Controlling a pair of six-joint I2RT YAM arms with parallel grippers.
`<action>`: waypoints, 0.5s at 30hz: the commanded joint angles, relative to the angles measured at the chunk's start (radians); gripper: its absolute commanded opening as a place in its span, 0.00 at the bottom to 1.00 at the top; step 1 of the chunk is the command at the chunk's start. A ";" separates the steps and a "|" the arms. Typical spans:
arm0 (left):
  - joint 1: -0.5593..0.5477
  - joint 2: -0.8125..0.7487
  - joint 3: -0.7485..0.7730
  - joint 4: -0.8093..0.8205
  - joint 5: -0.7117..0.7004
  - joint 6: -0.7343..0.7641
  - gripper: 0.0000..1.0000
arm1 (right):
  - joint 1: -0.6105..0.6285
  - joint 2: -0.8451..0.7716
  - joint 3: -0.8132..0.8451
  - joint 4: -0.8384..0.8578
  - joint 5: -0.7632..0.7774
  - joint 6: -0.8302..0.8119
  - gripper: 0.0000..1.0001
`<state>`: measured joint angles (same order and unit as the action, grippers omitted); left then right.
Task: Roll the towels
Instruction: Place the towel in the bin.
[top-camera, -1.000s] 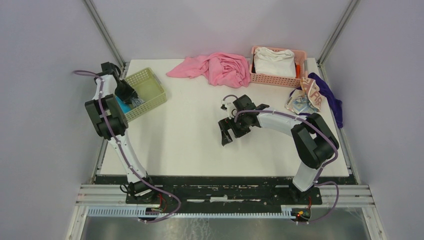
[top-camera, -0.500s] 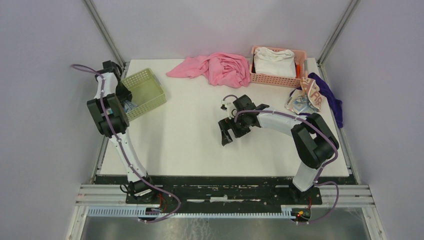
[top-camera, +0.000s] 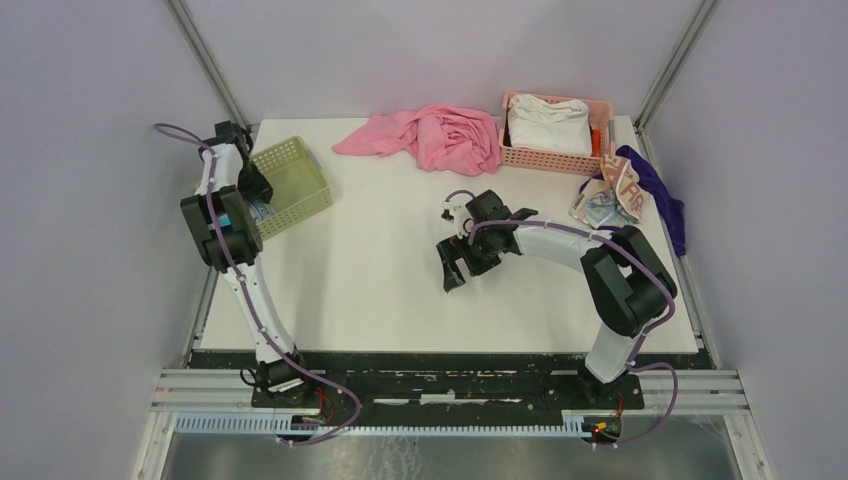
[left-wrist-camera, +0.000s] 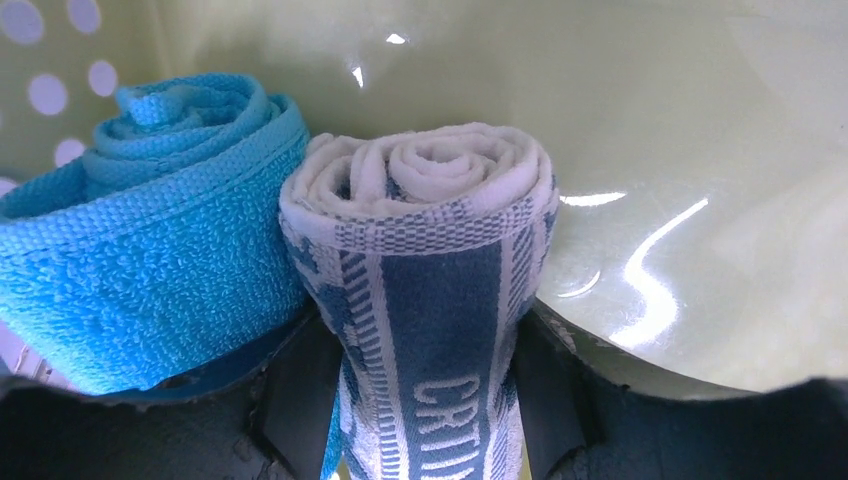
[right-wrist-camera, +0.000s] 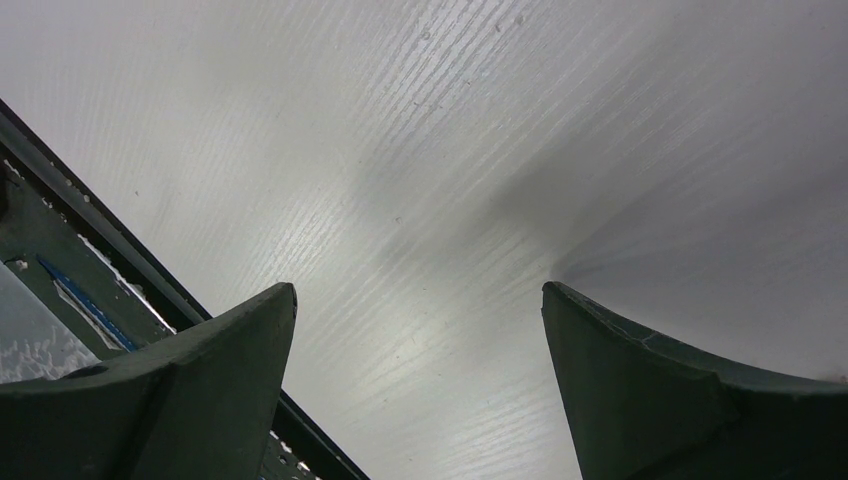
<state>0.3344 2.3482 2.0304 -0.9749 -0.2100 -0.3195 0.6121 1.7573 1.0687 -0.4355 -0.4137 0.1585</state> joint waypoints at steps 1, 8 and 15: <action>0.010 0.003 0.046 -0.046 -0.063 0.018 0.68 | -0.002 -0.002 0.003 0.011 0.004 -0.016 1.00; 0.011 -0.016 0.055 -0.066 -0.055 0.001 0.74 | -0.003 -0.004 0.001 0.011 0.007 -0.017 1.00; 0.010 -0.069 0.053 -0.076 -0.051 -0.019 0.81 | -0.003 -0.008 0.001 0.010 0.018 -0.017 1.00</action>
<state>0.3344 2.3474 2.0510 -1.0286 -0.2314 -0.3206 0.6121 1.7573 1.0687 -0.4355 -0.4076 0.1551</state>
